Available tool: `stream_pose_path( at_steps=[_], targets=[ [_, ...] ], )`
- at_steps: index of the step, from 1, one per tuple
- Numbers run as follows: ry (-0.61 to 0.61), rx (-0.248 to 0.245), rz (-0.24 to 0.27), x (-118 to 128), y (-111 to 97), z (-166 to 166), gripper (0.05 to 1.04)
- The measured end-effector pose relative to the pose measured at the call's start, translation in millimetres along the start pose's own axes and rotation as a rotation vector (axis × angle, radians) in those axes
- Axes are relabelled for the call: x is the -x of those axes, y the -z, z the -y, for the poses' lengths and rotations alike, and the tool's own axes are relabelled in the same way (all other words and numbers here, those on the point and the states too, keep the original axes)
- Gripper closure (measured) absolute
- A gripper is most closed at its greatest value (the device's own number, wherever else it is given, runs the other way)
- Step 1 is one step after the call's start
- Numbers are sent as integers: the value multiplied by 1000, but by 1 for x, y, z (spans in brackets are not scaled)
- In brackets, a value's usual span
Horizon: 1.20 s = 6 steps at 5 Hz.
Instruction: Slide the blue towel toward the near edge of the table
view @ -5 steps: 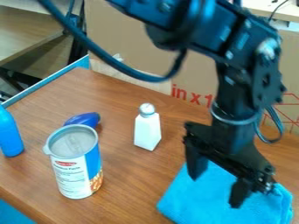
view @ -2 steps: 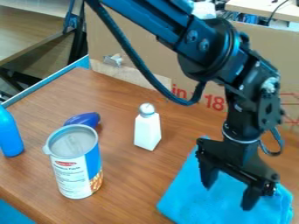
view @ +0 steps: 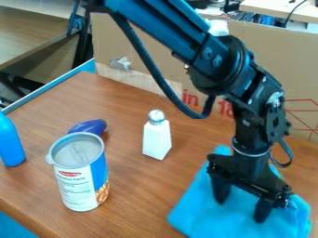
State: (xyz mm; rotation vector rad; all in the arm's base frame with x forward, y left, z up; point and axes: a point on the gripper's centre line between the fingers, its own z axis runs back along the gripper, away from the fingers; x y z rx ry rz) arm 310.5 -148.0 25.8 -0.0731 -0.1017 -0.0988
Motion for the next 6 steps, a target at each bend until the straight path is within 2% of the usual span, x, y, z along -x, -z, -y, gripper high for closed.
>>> stream_pose_path(
  at_steps=[1,2,3,4,5,6],
  targets=[
    [-5,25,-16,-1,5,6,84],
    [28,15,-60,14,9,11,84],
    [45,-2,-112,48,6,10,84],
    [48,-13,-142,67,5,9,84],
    [32,19,-170,81,3,10,85],
    [35,48,-185,84,3,15,85]
  ],
)
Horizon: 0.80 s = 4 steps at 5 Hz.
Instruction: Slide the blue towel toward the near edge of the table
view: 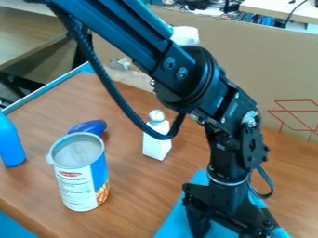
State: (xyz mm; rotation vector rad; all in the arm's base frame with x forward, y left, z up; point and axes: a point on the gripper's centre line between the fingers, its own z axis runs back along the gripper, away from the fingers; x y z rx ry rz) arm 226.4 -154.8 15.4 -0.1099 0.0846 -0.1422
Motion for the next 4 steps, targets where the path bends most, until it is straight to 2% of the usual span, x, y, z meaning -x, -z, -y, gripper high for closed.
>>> stream_pose_path(
  at_steps=[1,2,3,4],
  targets=[
    [-18,8,-54,11,0,0,85],
    [-13,-11,-78,16,0,3,85],
    [14,-32,-80,19,-9,7,85],
    [73,-13,64,7,-54,18,85]
  ],
)
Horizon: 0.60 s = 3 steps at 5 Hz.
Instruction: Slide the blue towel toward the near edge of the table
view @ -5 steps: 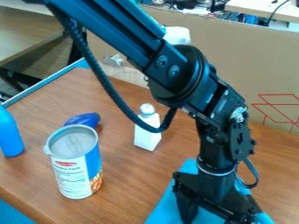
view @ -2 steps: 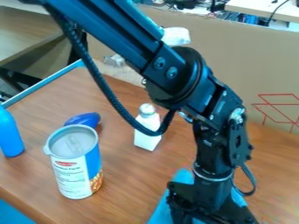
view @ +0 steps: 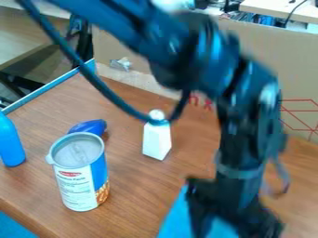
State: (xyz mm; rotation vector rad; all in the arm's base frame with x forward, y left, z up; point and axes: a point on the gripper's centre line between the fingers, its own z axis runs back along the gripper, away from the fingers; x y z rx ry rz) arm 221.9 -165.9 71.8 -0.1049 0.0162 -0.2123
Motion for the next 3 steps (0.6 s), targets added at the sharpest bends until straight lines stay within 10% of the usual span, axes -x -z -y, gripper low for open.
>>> stream_pose_path(
  at_steps=[1,3],
  targets=[
    [44,28,79,4,-37,1,85],
    [19,-28,46,24,-74,-17,85]
  ],
)
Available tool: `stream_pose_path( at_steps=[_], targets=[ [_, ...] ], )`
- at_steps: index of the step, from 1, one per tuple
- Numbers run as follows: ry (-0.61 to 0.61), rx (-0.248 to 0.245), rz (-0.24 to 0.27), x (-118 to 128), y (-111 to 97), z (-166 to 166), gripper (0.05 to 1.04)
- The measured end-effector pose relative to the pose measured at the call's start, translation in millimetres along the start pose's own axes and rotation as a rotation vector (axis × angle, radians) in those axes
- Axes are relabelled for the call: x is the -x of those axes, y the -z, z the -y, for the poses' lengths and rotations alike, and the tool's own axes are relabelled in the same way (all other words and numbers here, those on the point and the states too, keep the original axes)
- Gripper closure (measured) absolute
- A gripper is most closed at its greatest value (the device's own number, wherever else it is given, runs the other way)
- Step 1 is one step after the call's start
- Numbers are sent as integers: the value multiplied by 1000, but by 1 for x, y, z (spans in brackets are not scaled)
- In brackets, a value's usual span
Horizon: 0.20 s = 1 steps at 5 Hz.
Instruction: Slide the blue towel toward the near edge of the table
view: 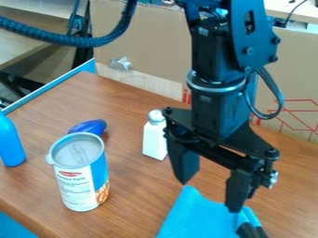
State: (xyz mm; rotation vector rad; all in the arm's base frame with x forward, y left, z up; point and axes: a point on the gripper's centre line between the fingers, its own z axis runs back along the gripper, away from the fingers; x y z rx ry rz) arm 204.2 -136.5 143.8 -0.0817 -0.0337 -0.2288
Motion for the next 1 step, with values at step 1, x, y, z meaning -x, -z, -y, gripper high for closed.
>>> stream_pose_path(
  at_steps=[1],
  targets=[
    [-51,-99,-97,5,-4,-11,85]
  ],
)
